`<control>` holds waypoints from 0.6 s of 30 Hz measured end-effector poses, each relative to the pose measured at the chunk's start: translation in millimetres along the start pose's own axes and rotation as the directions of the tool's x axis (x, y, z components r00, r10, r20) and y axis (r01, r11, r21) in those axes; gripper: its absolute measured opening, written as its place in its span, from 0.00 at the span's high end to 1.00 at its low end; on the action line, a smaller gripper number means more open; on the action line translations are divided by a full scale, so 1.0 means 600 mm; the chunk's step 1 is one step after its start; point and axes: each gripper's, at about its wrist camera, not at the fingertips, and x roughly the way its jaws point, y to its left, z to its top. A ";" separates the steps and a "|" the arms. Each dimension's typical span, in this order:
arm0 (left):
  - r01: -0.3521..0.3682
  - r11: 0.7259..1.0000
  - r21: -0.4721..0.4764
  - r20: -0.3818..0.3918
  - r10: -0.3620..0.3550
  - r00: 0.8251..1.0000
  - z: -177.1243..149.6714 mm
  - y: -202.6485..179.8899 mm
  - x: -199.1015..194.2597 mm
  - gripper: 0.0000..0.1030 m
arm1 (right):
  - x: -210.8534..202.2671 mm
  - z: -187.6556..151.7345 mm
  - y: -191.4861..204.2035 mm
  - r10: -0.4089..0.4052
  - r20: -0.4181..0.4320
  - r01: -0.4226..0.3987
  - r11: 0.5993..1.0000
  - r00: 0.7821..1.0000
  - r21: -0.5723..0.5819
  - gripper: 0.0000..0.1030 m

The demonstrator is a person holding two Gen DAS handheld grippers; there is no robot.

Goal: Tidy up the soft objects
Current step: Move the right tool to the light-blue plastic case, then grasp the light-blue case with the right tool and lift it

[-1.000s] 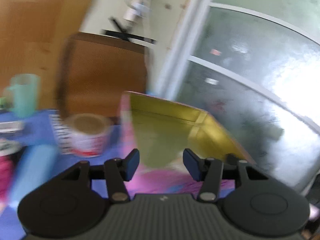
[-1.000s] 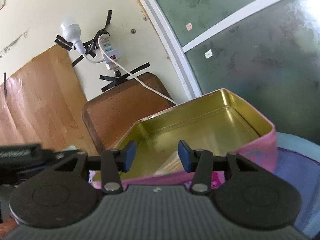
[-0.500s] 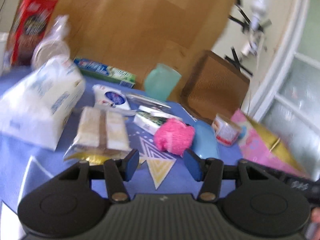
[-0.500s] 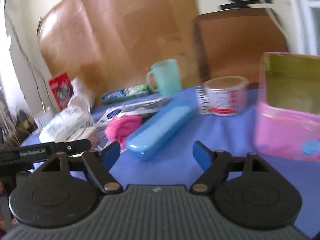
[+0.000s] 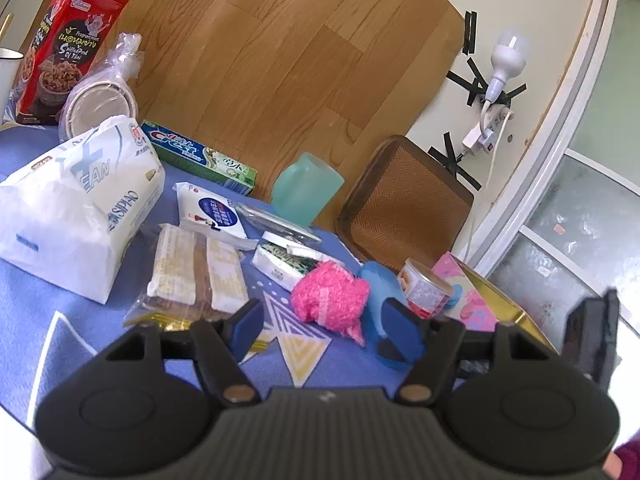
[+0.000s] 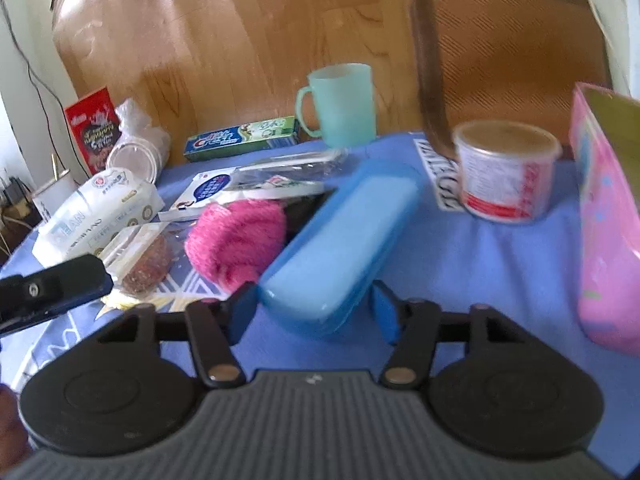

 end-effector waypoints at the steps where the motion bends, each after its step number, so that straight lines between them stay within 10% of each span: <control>1: -0.001 1.000 -0.001 -0.001 0.001 1.000 0.000 -0.001 0.000 0.35 | -0.012 -0.005 -0.009 0.000 0.001 0.000 1.000 1.000 0.010 0.46; 9: 0.016 0.999 0.037 -0.084 -0.013 0.996 0.005 -0.005 0.022 0.32 | -0.152 -0.092 -0.054 0.028 0.030 -0.028 1.000 0.999 0.010 0.52; 18: 0.150 0.987 0.050 -0.294 -0.129 0.947 -0.009 -0.116 0.076 0.23 | -0.211 -0.132 -0.066 -0.016 0.132 0.030 0.995 0.991 -0.100 0.21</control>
